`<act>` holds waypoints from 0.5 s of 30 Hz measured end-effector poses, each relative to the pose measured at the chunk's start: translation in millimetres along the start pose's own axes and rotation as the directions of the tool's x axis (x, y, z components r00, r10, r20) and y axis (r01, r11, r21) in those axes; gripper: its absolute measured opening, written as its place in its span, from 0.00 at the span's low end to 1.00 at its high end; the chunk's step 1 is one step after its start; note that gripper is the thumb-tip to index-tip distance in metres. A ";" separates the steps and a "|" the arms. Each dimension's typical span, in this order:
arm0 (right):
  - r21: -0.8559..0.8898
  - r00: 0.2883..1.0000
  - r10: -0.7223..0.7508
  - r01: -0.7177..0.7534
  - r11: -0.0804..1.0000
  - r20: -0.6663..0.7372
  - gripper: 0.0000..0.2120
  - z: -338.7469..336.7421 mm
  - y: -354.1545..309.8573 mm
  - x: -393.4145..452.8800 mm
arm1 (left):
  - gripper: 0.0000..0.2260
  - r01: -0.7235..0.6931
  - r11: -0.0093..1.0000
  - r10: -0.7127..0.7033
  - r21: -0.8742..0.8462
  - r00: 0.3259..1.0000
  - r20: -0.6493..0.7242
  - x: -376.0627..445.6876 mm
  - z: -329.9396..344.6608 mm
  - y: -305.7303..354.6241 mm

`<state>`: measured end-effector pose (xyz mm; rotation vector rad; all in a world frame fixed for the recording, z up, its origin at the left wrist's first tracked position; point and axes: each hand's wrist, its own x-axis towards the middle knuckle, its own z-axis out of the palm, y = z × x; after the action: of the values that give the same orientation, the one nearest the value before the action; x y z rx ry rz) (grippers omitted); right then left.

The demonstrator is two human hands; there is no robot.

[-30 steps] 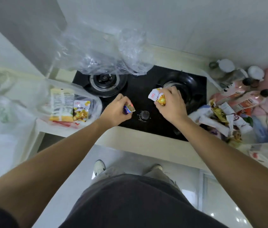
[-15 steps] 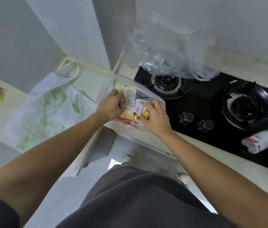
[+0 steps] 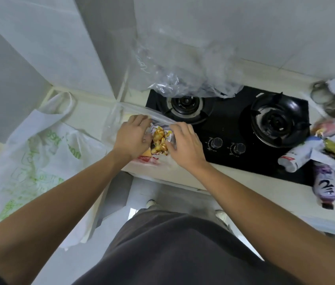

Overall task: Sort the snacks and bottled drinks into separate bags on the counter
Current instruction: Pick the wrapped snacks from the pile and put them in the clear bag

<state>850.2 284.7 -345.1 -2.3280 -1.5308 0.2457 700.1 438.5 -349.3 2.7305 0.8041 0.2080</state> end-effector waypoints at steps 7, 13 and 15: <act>-0.038 0.968 0.235 -0.238 0.970 -0.085 0.24 -47.2 84.5 -55.4 | 0.23 -0.158 0.987 0.159 -0.008 0.985 0.067 36.7 20.8 86.9; -0.014 0.896 0.406 -0.415 0.910 -0.177 0.22 -90.3 184.3 -126.5 | 0.21 -0.320 0.947 0.320 -0.010 0.943 0.095 63.0 53.6 197.4; -0.016 0.875 0.445 -0.456 0.890 -0.193 0.22 -105.5 219.0 -147.1 | 0.21 -0.338 0.941 0.339 -0.021 0.935 0.104 67.3 65.9 238.8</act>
<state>1012.6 51.7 -335.7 -2.6482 -0.9026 0.0893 891.7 268.2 -333.6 2.8330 0.2988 0.1318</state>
